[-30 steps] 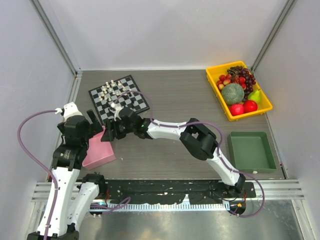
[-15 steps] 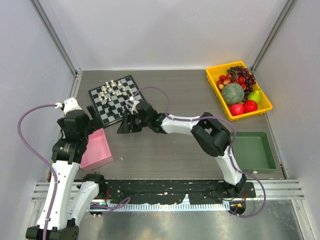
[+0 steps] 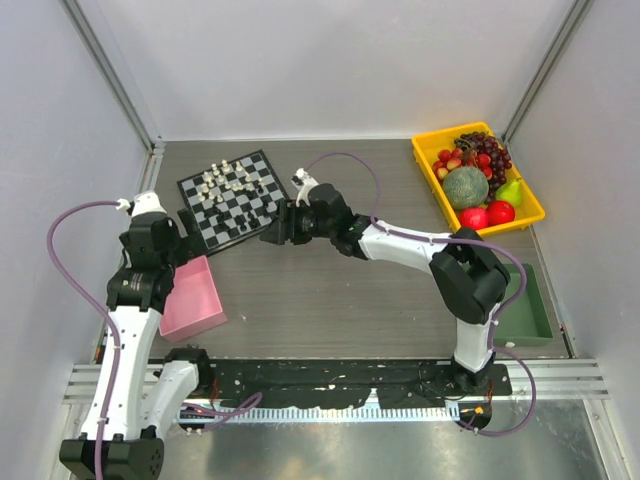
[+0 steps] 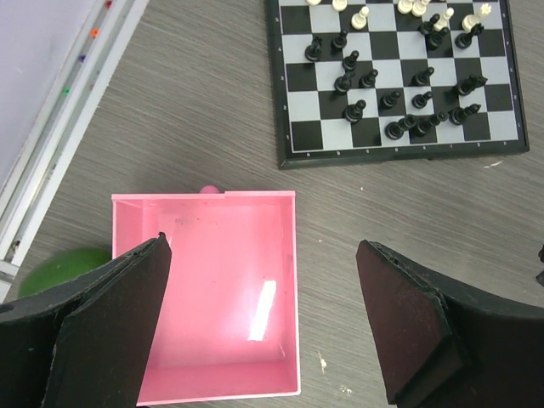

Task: Set up the chess pieces on the board

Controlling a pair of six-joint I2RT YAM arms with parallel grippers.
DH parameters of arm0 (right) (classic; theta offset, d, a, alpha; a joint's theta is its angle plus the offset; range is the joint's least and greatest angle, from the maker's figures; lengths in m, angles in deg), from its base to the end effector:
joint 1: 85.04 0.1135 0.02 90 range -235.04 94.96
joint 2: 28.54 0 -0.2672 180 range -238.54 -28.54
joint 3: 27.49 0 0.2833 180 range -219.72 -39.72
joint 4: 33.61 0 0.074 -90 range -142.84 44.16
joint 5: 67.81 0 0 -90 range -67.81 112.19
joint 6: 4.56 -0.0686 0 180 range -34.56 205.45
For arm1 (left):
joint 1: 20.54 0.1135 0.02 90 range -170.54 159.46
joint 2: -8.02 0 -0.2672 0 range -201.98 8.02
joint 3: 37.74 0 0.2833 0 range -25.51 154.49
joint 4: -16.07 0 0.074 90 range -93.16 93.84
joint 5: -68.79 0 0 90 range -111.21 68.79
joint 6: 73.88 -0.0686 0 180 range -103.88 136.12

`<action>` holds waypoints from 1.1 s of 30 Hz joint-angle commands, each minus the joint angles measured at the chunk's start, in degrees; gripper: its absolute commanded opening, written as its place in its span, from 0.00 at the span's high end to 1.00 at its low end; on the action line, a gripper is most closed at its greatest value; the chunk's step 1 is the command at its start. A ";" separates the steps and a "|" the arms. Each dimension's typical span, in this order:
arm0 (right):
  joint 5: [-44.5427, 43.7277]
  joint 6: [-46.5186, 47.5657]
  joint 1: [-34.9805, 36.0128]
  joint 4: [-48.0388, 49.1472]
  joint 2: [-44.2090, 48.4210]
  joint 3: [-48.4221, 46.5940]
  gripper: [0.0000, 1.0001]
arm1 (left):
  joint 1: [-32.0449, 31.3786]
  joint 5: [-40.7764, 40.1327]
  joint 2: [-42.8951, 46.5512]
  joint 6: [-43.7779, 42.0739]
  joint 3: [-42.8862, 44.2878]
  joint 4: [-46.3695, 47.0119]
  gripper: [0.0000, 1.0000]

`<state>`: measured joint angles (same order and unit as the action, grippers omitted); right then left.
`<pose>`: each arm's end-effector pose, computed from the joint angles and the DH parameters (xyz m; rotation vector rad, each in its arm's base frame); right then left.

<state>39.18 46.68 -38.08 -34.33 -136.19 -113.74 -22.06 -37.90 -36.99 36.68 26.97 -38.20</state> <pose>0.3226 0.3748 0.2122 -0.3702 2.1341 1.2225 0.2133 0.0140 0.3187 -0.5167 2.0837 0.0928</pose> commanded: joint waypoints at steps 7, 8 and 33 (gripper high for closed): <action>-1.17 4.04 -4.77 -2.19 3.07 1.51 0.36 | 5.29 6.75 -3.41 -0.87 1.30 4.77 0.01; -1.09 4.66 -5.56 -2.89 2.72 0.81 0.36 | 6.08 7.89 -4.46 -0.96 1.47 5.21 0.01; 8.76 8.18 -14.26 -22.32 -32.70 -46.20 0.35 | 17.07 30.30 -42.86 3.08 16.85 14.79 0.00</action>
<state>44.93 55.10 -52.15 -54.49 -167.03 -153.08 -6.08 -13.86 -76.99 37.83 40.94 -27.97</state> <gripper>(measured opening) 0.647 0.994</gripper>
